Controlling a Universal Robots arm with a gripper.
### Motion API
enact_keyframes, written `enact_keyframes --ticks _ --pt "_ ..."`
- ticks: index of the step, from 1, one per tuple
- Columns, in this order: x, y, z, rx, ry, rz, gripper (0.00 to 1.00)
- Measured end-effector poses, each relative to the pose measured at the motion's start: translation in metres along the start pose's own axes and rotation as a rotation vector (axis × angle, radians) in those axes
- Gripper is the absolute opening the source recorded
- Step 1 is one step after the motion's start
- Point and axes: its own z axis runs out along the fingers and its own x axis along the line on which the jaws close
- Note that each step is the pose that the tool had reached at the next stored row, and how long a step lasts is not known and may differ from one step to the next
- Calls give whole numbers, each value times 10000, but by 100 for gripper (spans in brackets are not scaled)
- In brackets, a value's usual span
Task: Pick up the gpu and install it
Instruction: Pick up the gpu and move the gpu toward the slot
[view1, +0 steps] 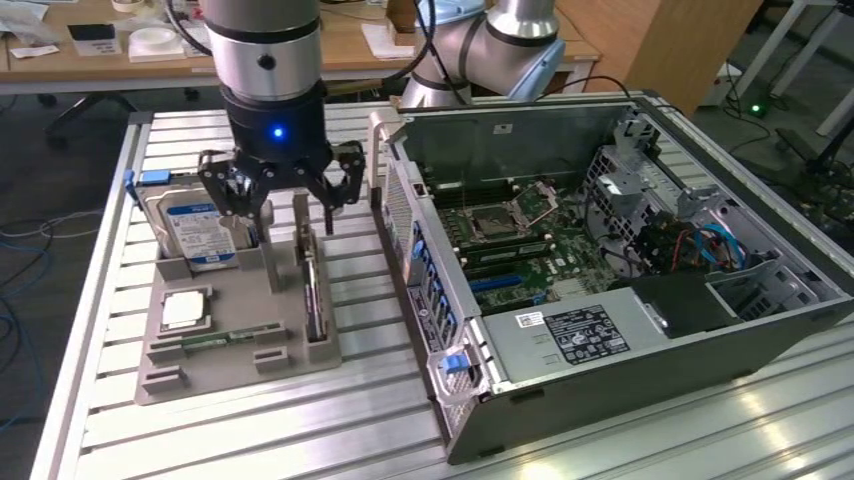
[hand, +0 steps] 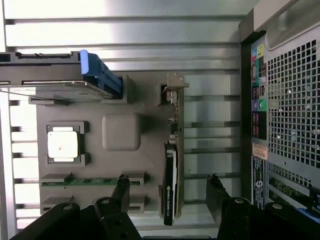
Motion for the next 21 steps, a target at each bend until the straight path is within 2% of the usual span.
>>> enact_keyframes --ticks 4,9,21 --pt "-56 0 74 -2 1 -137 72" --pt "-59 -17 164 -1 10 -325 72" --pt "-62 -38 380 -1 10 -333 72"
